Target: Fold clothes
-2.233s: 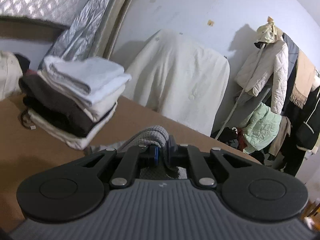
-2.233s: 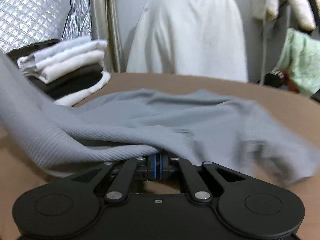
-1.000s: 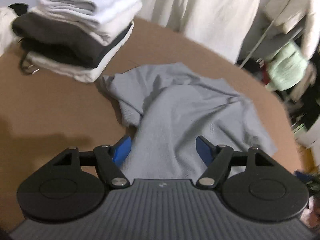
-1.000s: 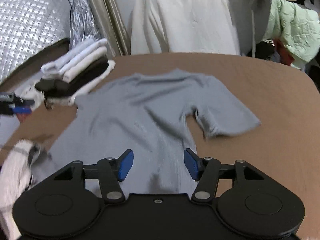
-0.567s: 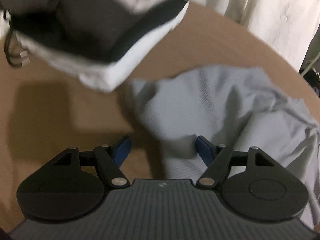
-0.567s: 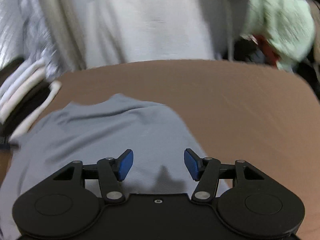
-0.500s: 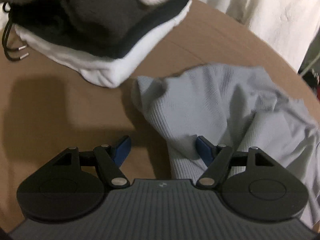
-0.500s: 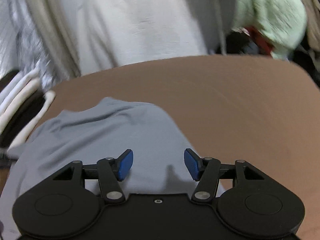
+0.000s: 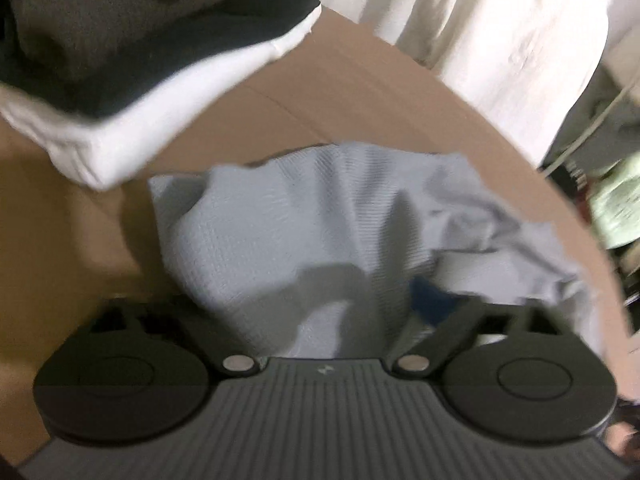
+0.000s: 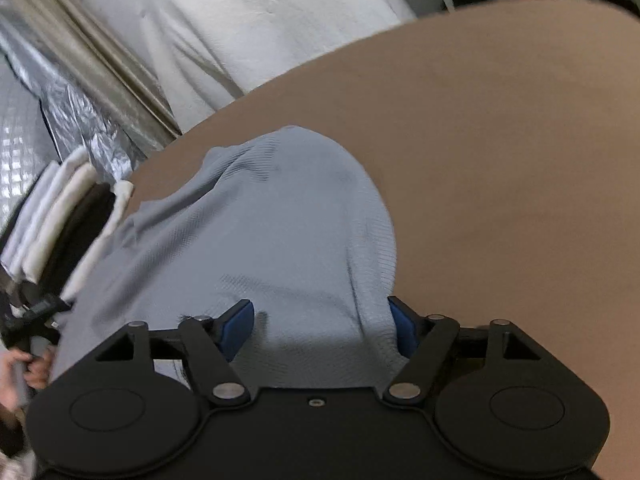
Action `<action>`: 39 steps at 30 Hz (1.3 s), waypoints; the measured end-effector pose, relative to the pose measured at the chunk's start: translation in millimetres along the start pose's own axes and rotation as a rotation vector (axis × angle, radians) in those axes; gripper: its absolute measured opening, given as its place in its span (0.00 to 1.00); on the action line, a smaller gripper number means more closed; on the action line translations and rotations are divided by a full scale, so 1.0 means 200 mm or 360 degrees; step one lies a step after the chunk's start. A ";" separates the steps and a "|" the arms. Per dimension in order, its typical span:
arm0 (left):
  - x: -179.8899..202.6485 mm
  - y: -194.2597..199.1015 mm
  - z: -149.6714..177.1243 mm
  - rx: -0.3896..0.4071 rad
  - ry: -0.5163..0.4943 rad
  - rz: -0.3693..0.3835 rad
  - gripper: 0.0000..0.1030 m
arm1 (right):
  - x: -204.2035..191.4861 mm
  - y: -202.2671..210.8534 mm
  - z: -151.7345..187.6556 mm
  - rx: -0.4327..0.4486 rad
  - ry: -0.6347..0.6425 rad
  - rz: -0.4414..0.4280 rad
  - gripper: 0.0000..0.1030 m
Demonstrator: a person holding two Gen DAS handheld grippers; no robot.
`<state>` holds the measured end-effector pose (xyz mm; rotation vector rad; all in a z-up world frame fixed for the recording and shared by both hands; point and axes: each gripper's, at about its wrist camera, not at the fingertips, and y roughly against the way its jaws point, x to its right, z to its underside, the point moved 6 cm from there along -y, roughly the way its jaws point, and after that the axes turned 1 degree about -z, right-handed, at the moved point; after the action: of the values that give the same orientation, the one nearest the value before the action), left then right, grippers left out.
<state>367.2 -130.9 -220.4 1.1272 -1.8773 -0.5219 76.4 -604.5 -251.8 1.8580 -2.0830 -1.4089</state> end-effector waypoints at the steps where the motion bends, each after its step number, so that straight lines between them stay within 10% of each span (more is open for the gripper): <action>1: -0.01 0.00 -0.01 -0.0015 0.0018 0.0032 0.30 | 0.00 -0.01 0.00 0.0021 -0.0019 -0.0017 0.71; 2: -0.01 -0.02 -0.01 -0.0032 0.0031 0.0049 0.07 | 0.01 -0.02 -0.01 0.0043 -0.0038 -0.0024 0.59; 5: -0.01 -0.01 0.01 -0.0003 0.0022 0.0038 0.06 | 0.07 -0.06 -0.02 0.0083 -0.0017 0.0117 0.03; 16: 0.42 0.23 -0.01 0.0459 -0.0748 -0.0291 0.06 | -0.07 0.19 -0.16 0.0409 0.0392 0.0414 0.03; 19: 0.46 0.38 -0.04 0.0571 -0.0696 -0.0264 0.06 | -0.06 0.36 -0.22 0.0540 0.0436 0.0541 0.03; 27: 0.44 0.17 0.04 0.0288 -0.0906 -0.0371 0.06 | 0.03 0.36 -0.20 0.0435 0.0442 0.0698 0.03; 31: 0.55 0.11 -0.26 0.0217 -0.0863 -0.0277 0.06 | -0.02 0.27 -0.38 0.0452 0.0648 0.0757 0.03; 39: 0.97 0.51 -1.03 0.0989 -0.0806 -0.0359 0.06 | -0.43 0.44 -1.10 0.1038 0.0906 0.0840 0.03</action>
<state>446.4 -230.6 51.8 1.7496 -2.4613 -0.3734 152.3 -675.6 -23.0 1.3949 -2.5509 -0.0644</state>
